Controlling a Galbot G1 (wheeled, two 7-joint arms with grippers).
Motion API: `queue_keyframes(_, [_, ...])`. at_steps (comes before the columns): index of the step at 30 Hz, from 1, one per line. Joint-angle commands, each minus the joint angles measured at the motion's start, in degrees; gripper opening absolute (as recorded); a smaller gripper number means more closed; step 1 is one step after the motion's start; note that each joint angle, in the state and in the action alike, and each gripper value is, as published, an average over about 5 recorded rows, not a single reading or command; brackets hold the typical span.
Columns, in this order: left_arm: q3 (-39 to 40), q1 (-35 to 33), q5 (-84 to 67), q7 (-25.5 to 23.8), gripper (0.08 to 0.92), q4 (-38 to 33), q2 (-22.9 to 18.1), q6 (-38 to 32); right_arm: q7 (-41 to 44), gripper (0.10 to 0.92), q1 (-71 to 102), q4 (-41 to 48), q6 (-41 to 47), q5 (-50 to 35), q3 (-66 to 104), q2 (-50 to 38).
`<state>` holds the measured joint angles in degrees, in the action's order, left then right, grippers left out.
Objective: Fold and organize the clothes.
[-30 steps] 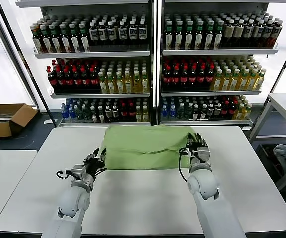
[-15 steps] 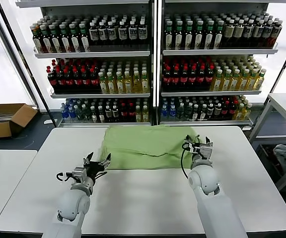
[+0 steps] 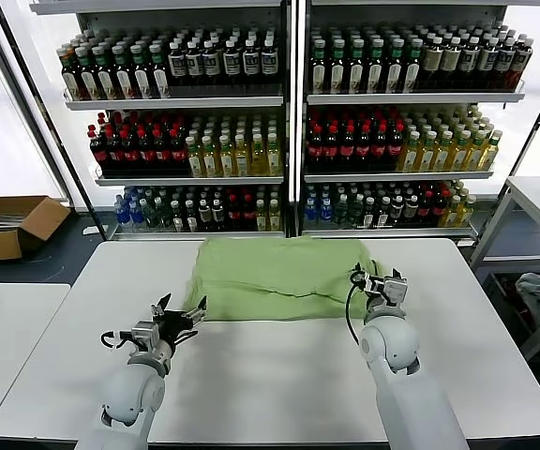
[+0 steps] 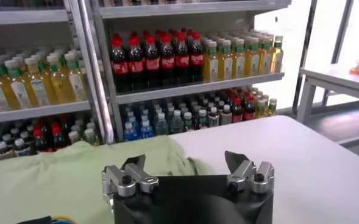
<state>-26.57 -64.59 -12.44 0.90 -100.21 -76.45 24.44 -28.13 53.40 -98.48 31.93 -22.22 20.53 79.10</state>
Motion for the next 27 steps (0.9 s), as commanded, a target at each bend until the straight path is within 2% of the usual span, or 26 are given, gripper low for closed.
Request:
queue_keyframes(1, [-0.22,-0.23,0.03,0.27,0.823,-0.75,0.06,0.27,-0.38,0.823,5.52,-3.58,1.22,0.50,0.43,-1.51])
queue_keyframes(27, [0.52,0.83,1.16,0.96,0.823,2.63,0.77,3.36,0.82,0.823,9.15,-1.24,1.14,2.50,1.28,-1.66])
